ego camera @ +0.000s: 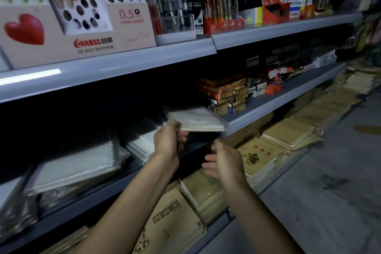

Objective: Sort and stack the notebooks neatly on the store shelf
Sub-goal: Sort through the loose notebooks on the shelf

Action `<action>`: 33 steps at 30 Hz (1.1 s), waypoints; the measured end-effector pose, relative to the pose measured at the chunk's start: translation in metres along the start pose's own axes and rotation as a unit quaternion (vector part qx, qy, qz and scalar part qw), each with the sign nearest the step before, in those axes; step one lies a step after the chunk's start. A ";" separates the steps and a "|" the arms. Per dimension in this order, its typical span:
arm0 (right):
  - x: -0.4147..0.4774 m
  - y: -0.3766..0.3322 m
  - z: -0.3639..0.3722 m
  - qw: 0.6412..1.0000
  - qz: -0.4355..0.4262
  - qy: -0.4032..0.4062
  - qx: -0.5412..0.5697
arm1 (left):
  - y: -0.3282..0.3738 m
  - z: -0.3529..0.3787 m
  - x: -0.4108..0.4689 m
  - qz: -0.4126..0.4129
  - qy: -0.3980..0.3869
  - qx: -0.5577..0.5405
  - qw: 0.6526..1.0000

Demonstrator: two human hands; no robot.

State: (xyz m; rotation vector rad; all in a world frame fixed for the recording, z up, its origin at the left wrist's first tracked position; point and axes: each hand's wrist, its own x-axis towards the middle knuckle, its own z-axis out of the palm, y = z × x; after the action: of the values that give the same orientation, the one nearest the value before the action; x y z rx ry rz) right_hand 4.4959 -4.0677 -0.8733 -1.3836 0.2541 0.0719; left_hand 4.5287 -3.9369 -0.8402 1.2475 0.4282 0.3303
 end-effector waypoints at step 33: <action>-0.073 0.004 0.143 0.958 -0.156 -0.235 0.051 | 0.024 -0.204 -0.104 0.300 0.204 0.071 0.929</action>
State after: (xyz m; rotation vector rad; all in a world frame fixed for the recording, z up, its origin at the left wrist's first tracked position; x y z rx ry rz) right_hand 4.4439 -3.9203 -0.8378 -1.2491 -0.3536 0.1219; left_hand 4.3384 -3.8079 -0.8560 1.4384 0.4196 1.1121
